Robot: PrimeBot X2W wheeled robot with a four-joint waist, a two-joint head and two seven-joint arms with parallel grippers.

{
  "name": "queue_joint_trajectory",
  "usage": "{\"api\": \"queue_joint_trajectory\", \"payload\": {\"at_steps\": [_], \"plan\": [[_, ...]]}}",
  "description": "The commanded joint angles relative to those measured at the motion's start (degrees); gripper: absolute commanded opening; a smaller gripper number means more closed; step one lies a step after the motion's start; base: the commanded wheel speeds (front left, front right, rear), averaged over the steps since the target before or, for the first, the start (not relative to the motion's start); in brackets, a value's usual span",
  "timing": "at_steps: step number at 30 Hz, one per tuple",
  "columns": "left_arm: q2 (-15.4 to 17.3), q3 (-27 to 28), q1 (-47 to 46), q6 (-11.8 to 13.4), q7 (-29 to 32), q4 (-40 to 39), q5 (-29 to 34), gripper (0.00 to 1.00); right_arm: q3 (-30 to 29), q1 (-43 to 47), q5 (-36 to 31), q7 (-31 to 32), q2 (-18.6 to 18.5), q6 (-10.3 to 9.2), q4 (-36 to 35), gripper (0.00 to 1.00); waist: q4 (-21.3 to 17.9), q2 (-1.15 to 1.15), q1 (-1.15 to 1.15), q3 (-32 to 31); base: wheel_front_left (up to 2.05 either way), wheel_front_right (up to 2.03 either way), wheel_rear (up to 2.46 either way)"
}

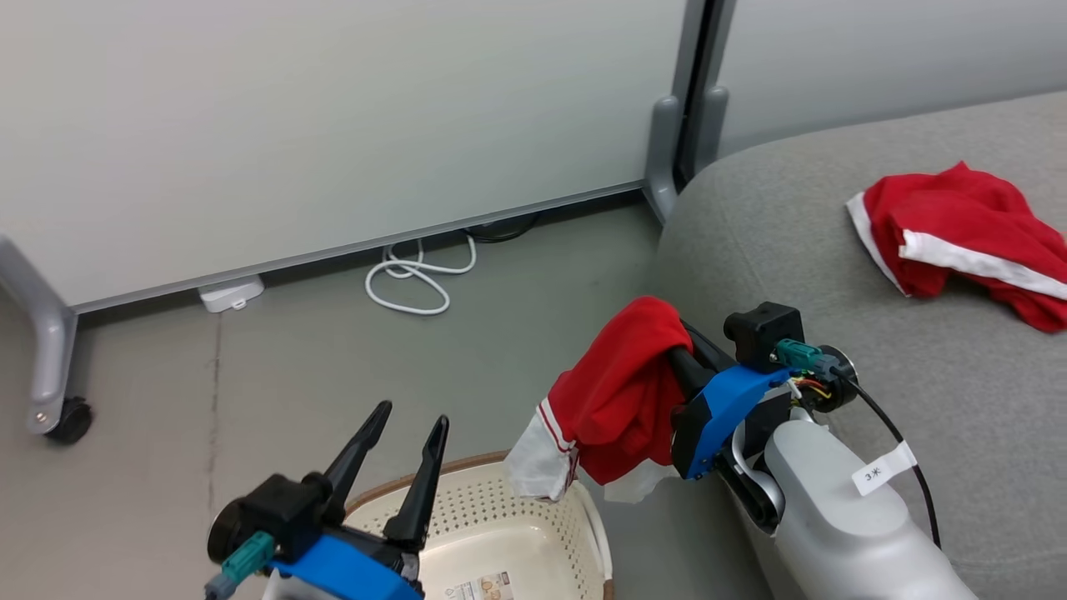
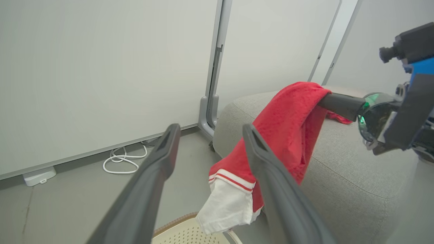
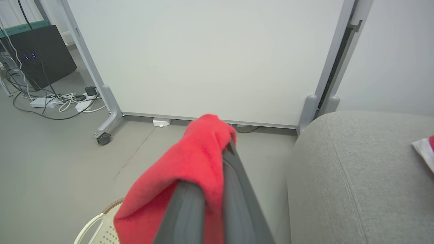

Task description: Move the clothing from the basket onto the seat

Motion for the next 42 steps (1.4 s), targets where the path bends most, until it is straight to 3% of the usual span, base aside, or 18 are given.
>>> {"api": "queue_joint_trajectory", "payload": {"at_steps": [1, 12, 24, 30, 42], "plan": [[-0.5, 1.2, 1.0, -0.4, -0.3, -0.2, 1.1, 1.0, -0.3, 0.3, -0.6, 0.2, -0.3, 0.01, -0.6, 0.0, -1.5, 0.0, 0.0, 0.0, 0.0, 0.0, 0.0], [-3.8, 7.0, 3.7, -3.6, -0.3, 0.7, 6.7, 1.0, -1.9, 1.8, -1.8, 1.7, -0.3, 0.01, -4.8, 0.0, -9.9, 0.0, 0.0, 1.4, 0.0, 0.0, 0.0], [-3.9, 7.9, 2.9, -4.4, -0.3, 1.4, 8.8, 1.0, -4.3, 3.4, -3.0, 2.4, 0.0, 0.01, -8.1, 0.0, -18.1, 0.0, 0.0, 2.7, 0.0, 0.0, 0.0], [-3.8, 7.1, 2.5, -4.5, -0.3, 1.6, 8.7, 1.0, -5.6, 4.2, -3.4, 2.7, 0.1, 0.01, -9.2, 0.0, -19.8, 0.0, 0.0, 3.1, 0.0, 0.0, 0.0], [-2.3, 5.8, 1.3, -4.4, -0.3, 1.4, 7.8, 1.0, -7.4, 3.0, -4.0, 3.6, 0.2, 0.01, -10.8, 0.0, -19.1, 0.0, 0.0, 4.9, 0.0, 0.0, 0.0]]}}
